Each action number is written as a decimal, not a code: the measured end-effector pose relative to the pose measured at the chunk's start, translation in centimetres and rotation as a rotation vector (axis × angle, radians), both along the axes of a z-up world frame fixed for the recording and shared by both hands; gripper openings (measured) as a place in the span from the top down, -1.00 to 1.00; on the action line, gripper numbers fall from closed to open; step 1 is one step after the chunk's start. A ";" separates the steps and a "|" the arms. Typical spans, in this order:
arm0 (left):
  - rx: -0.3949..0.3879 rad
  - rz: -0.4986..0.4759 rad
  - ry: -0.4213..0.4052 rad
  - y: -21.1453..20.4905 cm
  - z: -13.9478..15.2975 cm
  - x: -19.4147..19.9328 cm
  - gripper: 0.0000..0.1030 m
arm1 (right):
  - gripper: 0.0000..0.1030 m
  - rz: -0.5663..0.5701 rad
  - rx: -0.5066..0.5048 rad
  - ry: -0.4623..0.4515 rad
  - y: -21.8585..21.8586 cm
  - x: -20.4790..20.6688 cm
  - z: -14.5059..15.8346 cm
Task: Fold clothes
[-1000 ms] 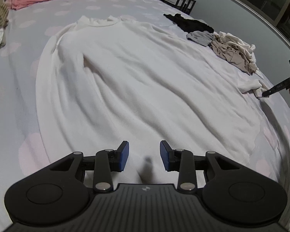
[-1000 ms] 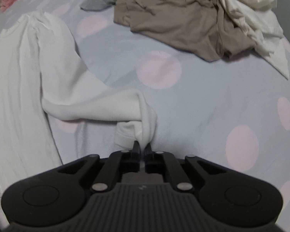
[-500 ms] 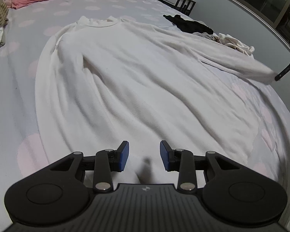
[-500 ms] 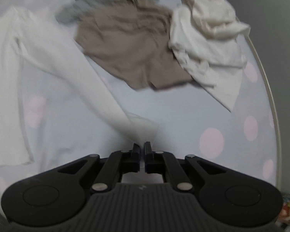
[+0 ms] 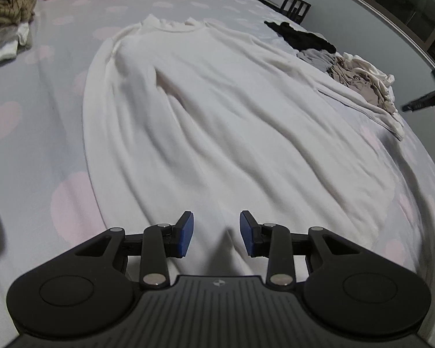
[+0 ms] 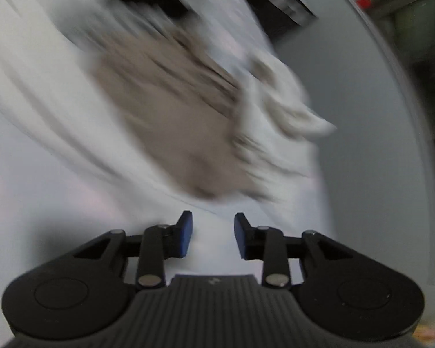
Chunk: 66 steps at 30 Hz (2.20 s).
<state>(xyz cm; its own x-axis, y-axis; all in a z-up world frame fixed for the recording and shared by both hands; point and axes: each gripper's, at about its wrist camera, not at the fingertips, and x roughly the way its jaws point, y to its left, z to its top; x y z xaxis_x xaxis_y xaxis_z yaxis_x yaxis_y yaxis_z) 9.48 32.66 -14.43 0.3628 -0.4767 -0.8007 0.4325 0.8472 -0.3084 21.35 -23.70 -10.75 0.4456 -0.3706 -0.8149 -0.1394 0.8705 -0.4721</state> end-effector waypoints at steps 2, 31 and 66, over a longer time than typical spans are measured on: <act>-0.011 -0.034 0.026 -0.4 0.0 -0.4 0.38 | 0.09 0.065 0.227 0.031 4.1 -1.3 1.1; 0.094 0.233 0.311 3.7 -3.2 -4.0 0.77 | 0.02 0.344 0.480 0.271 20.1 -6.7 -2.6; 0.883 0.302 -0.112 9.7 5.6 -3.0 0.08 | 0.02 0.273 0.471 0.256 18.5 -6.7 -2.9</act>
